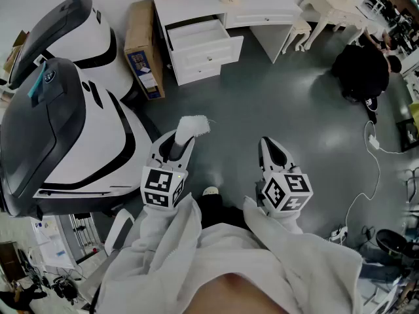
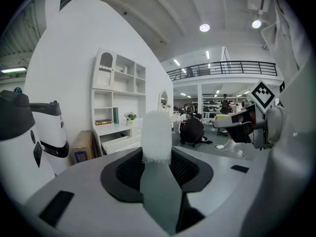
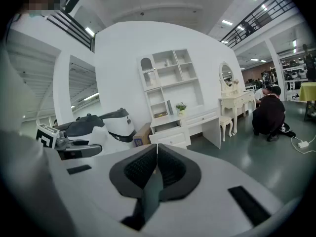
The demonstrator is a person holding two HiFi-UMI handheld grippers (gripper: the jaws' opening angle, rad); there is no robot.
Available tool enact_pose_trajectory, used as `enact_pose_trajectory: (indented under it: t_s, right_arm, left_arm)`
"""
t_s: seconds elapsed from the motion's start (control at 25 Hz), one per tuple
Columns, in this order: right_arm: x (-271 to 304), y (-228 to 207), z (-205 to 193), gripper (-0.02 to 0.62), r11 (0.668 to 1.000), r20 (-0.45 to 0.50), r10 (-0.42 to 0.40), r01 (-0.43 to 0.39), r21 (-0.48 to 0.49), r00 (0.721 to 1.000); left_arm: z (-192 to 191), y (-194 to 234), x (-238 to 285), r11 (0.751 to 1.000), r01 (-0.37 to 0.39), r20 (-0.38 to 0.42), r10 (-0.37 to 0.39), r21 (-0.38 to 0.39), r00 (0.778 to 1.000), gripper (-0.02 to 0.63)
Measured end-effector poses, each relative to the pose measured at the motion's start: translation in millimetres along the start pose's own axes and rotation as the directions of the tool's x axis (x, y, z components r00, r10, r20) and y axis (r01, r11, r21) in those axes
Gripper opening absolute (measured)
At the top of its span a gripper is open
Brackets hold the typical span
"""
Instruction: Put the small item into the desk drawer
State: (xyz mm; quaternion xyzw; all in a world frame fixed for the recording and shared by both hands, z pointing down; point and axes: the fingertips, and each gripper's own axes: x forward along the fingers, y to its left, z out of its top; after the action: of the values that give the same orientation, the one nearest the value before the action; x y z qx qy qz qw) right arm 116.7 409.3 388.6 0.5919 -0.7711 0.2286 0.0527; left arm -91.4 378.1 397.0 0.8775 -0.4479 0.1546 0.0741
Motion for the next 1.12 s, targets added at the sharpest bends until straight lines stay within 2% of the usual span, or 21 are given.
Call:
enact_pose_trajectory:
  t_s: [0.56,0.92,1.12]
  right_arm:
    - [10,6,-3,0.037,0.999,0.014,-0.039,0.039,0.014,0.999]
    - [17,15,-16,0.036,1.000,-0.014,-0.011,0.011,0.019,1.000]
    - [35,10,-19,0.037,1.000,-0.021,0.018,-0.018,0.025,1.000]
  left_arm:
    - [2,2,2,0.999,0.036,-0.002,-0.036,0.032,0.999,0.167]
    - [-15,-9,-5,0.998,0.060,-0.028,-0.059,0.017,0.998,0.167]
    - [-15,-3,5,0.999,0.048,-0.042,-0.047,0.024,0.998,0.167]
